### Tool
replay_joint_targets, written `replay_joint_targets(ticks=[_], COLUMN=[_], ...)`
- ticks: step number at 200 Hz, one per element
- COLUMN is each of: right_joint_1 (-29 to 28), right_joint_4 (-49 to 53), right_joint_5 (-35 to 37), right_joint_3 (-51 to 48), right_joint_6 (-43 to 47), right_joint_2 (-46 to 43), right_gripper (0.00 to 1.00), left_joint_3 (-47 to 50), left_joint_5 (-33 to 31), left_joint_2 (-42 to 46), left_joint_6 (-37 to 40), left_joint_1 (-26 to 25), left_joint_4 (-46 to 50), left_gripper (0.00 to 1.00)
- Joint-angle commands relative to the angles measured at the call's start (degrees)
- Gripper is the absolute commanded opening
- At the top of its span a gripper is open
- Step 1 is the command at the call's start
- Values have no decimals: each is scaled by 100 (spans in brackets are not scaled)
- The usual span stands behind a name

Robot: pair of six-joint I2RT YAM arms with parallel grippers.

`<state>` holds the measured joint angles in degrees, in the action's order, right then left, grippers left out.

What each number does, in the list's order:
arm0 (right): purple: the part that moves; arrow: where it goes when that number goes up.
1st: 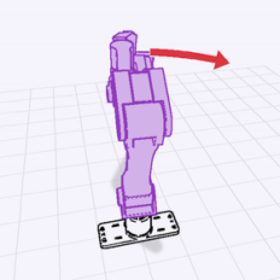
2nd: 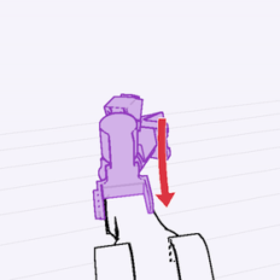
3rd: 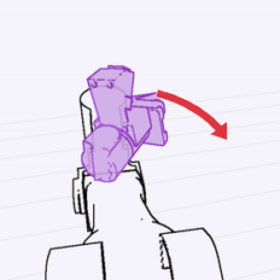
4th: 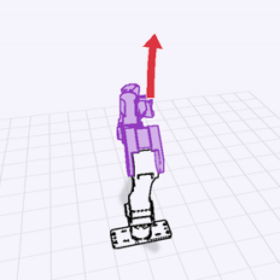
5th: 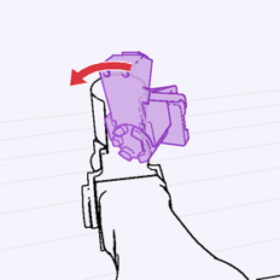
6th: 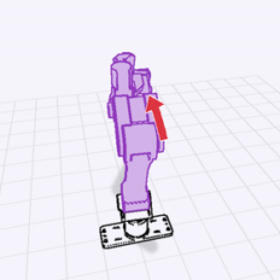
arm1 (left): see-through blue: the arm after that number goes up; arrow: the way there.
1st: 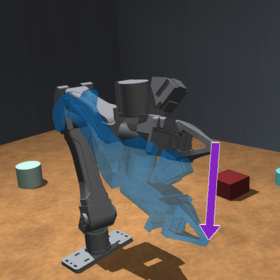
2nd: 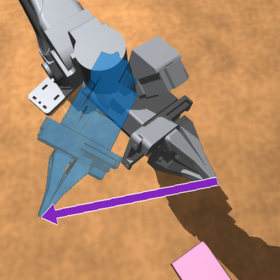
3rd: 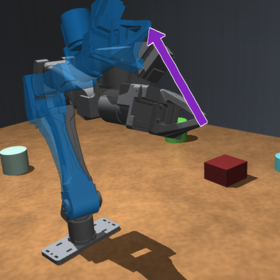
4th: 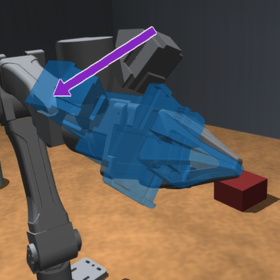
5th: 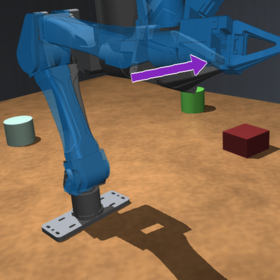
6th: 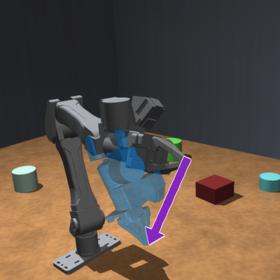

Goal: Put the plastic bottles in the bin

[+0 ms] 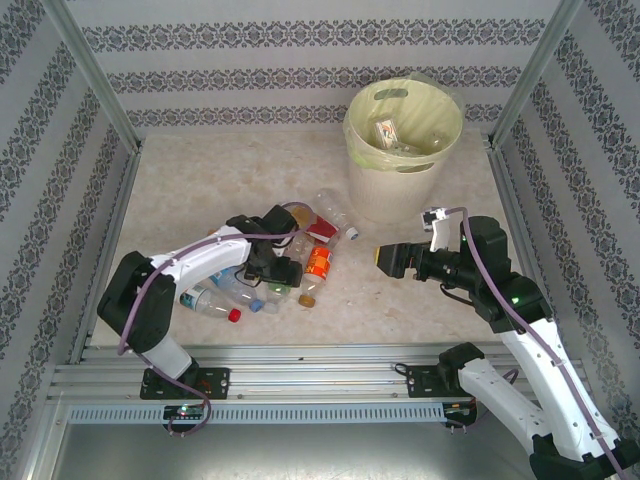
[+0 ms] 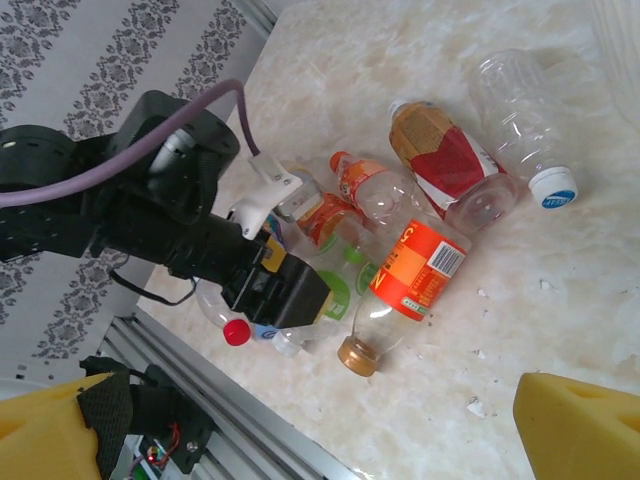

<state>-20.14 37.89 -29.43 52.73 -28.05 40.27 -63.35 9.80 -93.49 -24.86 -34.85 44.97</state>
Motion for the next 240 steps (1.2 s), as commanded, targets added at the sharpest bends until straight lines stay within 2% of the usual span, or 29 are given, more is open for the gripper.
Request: replay_joint_targets(ticks=[1,118,176,240], right_joint_1=[-21,-24,-22,-30], right_joint_4=[-80,107,-25,-494], right_joint_5=[-152,102,314,352], right_joint_3=[-74,84,115,-135], right_joint_6=[-68,-93,-302,-966], right_joint_2=[-19,93,216,518], right_gripper=[98,98,98,98], left_joint_3=[-53,44,110,28], left_joint_5=[-64,-132,-152,331], left_joint_2=[-114,-212,-113,573], left_joint_6=[121,148,183,139], left_joint_1=[-110,-118,-110,-92], left_joint_4=[-82,-237,-309,-327], left_gripper=[82,66,53,54])
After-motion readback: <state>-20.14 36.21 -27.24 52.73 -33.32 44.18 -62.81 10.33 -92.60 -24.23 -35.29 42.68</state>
